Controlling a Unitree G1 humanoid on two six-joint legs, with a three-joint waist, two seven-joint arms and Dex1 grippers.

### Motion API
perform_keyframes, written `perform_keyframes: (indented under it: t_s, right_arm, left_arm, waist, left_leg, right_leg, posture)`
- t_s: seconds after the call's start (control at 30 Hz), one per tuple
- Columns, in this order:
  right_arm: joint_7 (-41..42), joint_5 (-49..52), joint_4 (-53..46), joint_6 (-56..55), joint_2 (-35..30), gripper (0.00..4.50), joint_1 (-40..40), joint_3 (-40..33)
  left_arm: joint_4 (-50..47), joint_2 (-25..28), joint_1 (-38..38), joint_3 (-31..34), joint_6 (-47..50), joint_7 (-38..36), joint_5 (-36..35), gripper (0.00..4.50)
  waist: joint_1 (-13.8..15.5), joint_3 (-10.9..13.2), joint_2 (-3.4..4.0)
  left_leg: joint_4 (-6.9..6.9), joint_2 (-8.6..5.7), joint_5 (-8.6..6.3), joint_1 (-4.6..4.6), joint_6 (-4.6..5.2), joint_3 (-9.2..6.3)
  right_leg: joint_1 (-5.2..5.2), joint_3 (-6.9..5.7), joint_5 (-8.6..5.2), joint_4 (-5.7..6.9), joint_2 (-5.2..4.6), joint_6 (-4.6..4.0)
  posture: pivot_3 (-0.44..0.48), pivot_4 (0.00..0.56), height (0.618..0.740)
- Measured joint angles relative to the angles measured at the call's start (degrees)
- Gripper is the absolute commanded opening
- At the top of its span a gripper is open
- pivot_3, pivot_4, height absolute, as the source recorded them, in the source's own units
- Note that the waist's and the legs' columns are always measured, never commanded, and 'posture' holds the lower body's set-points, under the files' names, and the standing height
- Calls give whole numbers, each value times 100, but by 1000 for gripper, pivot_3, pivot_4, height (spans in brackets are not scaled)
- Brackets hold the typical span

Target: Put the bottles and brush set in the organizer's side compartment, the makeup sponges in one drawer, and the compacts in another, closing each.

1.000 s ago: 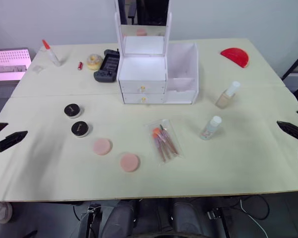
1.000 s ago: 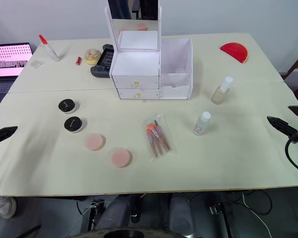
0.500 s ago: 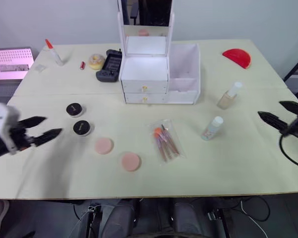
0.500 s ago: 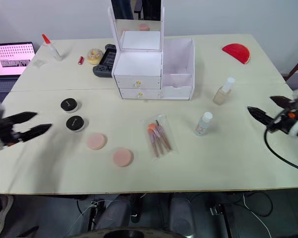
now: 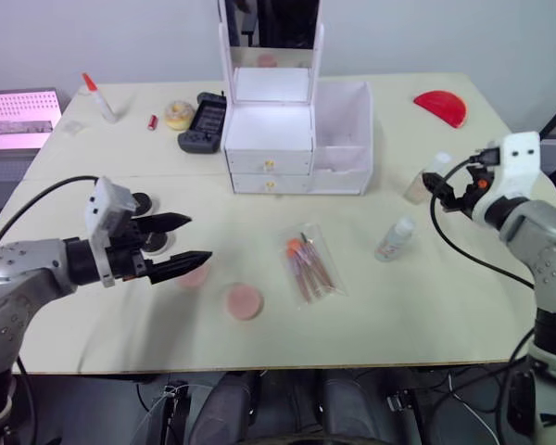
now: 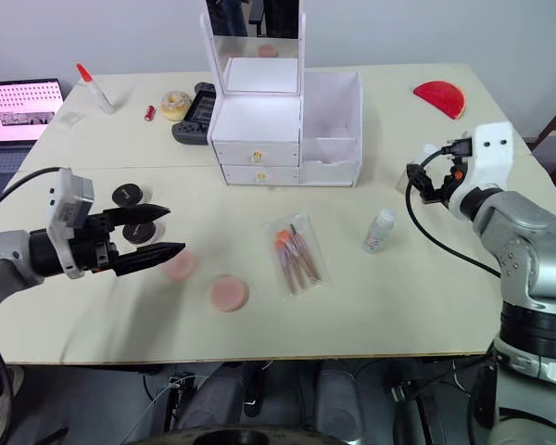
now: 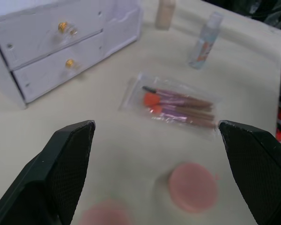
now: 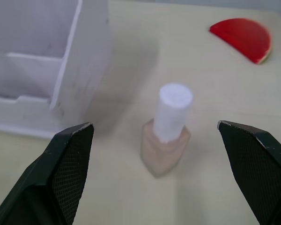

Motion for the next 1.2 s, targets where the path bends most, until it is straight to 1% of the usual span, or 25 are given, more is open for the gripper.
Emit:
perform_keyframes:
  t_s: [0.13, 0.3, 0.4, 0.63, 0.73, 0.9, 0.93, 1.2]
  right_arm:
    - [-130, -240, 520, -130, 209, 4500, -300, 239]
    - [-176, -536, 1103, -447, 331, 4500, -634, 390]
    - [-200, -647, 1476, -691, 421, 4500, -855, 442]
    - [-182, -780, 1941, -1020, 497, 4500, -1092, 440]
    - [-149, -798, 2019, -1088, 533, 3637, -1100, 443]
    - [-68, -819, 2069, -1110, 551, 1024, -1103, 442]
    - [-60, -825, 2067, -1116, 561, 708, -1109, 461]
    - [19, -817, 1942, -1077, 570, 709, -1109, 461]
  left_arm:
    - [-168, -19, -564, -49, 136, 245, -344, 4434]
    - [-207, 48, -974, -49, 278, 374, -690, 4434]
    - [-261, 65, -1010, -51, 349, 455, -850, 4434]
    - [-273, 108, -892, -60, 336, 513, -862, 4434]
    - [-298, 108, -822, -81, 305, 526, -840, 4500]
    - [-313, 108, -775, -198, 249, 556, -837, 4500]
    - [-314, 108, -776, -199, 232, 566, -840, 4500]
    - [-312, 108, -776, -219, 215, 569, -844, 4500]
  waist:
    - [-21, 0, 0]
    - [-56, 0, 0]
    - [-52, 0, 0]
    - [-43, 0, 0]
    - [-43, 0, 0]
    - [-44, 0, 0]
    - [-43, 0, 0]
    - [-45, 0, 1]
  left_leg:
    - [0, 2, 2, 1, -1, 1]
    - [-5, 17, 2, 2, -1, 5]
    - [-5, 34, 4, 4, -4, 6]
    - [-5, 67, 10, 6, -16, 15]
    - [-6, 67, 10, 6, -16, 17]
    - [-7, 68, 10, 6, -16, 18]
    - [-7, 68, 10, 6, -16, 18]
    - [-8, 69, 10, 6, -16, 19]
  right_leg:
    - [-1, 2, 4, 0, 7, 1]
    - [-5, 15, 6, 0, 30, 0]
    - [-5, 18, 13, -2, 49, -11]
    - [-6, 18, 27, -7, 78, -36]
    - [-6, 19, 28, -8, 78, -36]
    - [-7, 19, 28, -8, 79, -36]
    - [-7, 19, 28, -8, 79, -36]
    - [-10, 19, 28, -8, 79, -36]
  posture:
    - [0, 150, 738]
    - [0, 150, 738]
    - [0, 150, 738]
    - [0, 150, 738]
    - [0, 150, 738]
    - [0, 150, 738]
    - [0, 150, 738]
    - [0, 150, 738]
